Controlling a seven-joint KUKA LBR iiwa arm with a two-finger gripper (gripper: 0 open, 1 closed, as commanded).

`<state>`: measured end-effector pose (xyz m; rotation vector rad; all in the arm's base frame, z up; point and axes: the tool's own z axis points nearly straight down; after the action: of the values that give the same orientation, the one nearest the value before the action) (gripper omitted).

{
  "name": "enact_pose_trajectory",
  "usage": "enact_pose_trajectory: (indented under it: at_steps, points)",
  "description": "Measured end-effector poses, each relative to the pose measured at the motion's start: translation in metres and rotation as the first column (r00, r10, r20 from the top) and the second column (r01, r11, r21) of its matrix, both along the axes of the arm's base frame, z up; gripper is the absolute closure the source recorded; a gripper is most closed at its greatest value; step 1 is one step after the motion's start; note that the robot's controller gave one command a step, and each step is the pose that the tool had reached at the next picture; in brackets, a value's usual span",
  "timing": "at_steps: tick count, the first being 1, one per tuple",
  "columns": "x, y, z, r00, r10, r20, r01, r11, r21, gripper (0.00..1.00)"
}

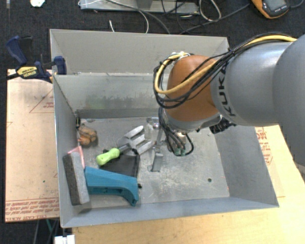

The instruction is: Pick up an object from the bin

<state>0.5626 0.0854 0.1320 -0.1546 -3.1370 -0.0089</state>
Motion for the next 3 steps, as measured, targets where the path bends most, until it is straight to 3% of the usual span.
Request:
enact_pose_trajectory:
  at_steps: [1,2,3]
  points:
    - [0.007,-0.006,0.006,0.988,0.154,0.01,-0.154,0.988,0.0,0.0]
    - [0.015,0.007,-0.024,1.0,-0.02,0.004,0.02,1.0,0.002,0.0]
    - [0.007,0.019,-0.047,0.995,0.103,0.005,-0.103,0.995,0.001,0.0]
